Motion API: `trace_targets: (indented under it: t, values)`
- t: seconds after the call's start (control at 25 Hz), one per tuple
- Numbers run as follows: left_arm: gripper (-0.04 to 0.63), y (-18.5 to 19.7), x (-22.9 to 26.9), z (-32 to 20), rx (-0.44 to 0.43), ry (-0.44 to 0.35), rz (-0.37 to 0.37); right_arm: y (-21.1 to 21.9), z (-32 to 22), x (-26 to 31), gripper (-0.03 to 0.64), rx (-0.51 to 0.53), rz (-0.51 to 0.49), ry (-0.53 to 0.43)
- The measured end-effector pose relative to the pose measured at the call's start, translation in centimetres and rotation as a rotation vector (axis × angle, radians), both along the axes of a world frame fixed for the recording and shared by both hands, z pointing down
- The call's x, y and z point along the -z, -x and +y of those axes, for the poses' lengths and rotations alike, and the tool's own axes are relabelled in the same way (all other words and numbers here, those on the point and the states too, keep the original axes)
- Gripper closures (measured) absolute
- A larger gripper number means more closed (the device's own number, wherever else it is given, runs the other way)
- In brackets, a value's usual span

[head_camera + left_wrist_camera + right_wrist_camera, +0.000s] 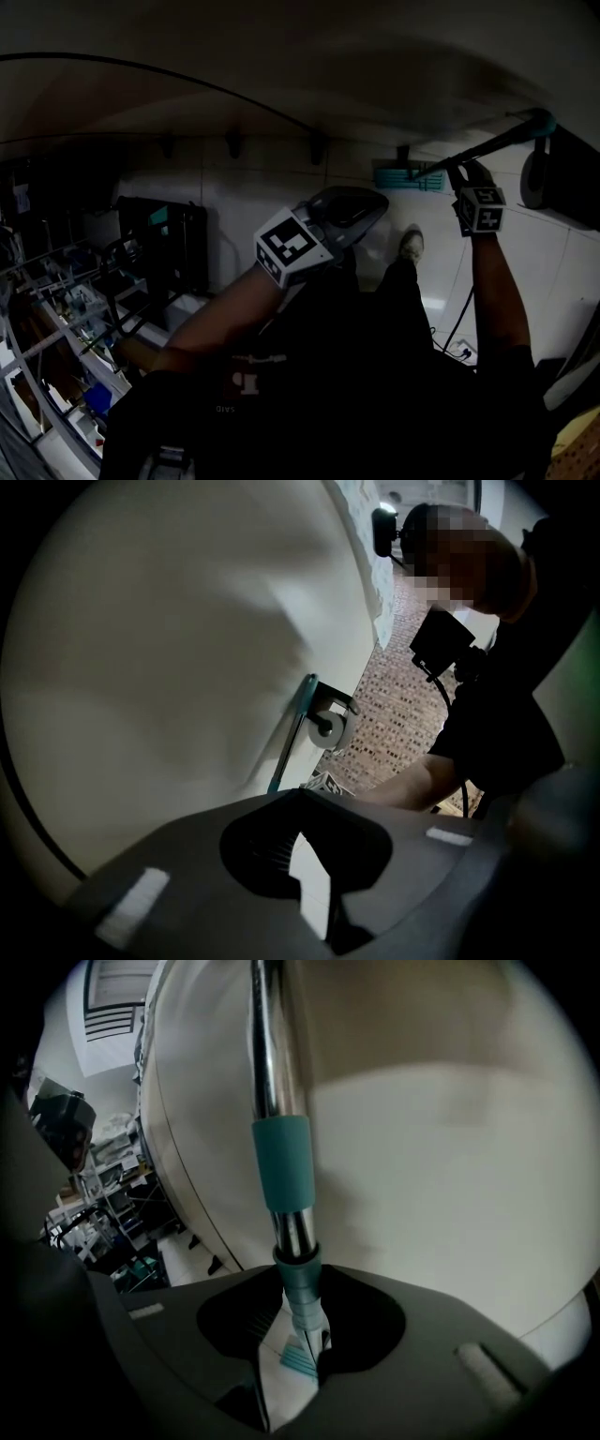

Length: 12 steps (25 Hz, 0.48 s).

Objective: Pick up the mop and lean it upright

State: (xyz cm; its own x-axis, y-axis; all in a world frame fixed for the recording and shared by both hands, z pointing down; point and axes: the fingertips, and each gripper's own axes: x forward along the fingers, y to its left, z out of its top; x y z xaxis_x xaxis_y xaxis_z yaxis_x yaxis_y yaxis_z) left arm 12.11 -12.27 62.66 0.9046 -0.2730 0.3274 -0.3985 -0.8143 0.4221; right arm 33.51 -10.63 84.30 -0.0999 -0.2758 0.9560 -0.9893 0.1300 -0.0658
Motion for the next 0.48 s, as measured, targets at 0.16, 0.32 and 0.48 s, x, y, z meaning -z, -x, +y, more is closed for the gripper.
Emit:
trace_targets:
  t: [0.16, 0.32, 0.48]
  values:
    - [0.595, 0.8, 1.3, -0.3, 0.014, -0.021, 0.012, 0.8, 0.9, 0.7, 0.476, 0.050, 0.005, 0.014]
    - [0.595, 1.8, 3.6, -0.7, 0.044, -0.065, 0.027, 6.0, -8.0, 2.9, 0.476, 0.240, -0.239, -0.510]
    - [0.595, 2.7, 7.4, -1.1, 0.073, -0.121, 0.060, 6.5, -6.5, 7.4, 0.476, 0.231, -0.231, -0.484]
